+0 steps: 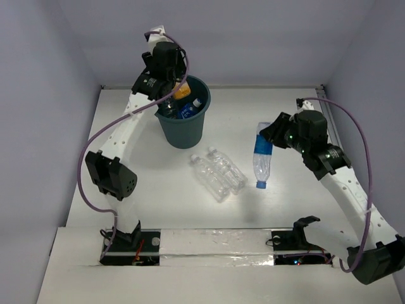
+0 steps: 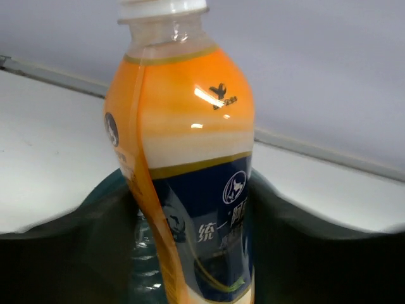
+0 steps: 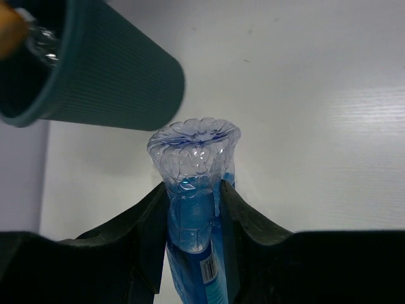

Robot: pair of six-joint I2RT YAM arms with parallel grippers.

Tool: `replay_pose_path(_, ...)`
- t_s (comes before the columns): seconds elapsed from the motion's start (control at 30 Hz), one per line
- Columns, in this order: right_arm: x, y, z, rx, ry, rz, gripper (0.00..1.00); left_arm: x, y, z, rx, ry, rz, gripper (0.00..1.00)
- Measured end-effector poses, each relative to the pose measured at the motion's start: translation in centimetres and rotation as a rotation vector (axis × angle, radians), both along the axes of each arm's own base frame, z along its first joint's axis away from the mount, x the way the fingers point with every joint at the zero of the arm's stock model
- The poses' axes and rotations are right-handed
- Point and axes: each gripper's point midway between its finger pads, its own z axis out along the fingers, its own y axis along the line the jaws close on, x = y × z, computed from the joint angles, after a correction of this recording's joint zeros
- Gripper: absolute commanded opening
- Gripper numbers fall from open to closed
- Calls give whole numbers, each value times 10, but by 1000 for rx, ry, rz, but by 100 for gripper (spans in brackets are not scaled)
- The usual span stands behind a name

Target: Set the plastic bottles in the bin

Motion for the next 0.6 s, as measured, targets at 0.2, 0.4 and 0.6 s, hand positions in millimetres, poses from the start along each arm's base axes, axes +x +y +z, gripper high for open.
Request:
replay_pose_path(0.2, 21, 27, 82, 158, -113, 55, 33, 6, -3, -37, 52, 69, -16, 97)
replay_pose_path(0.4, 61, 72, 157, 301, -219, 112, 33, -13, -11, -7, 9, 33, -100, 92)
replay_pose_path(0.6, 101, 126, 202, 375, -310, 150, 34, -83, -8, 64, -136, -104, -226, 59)
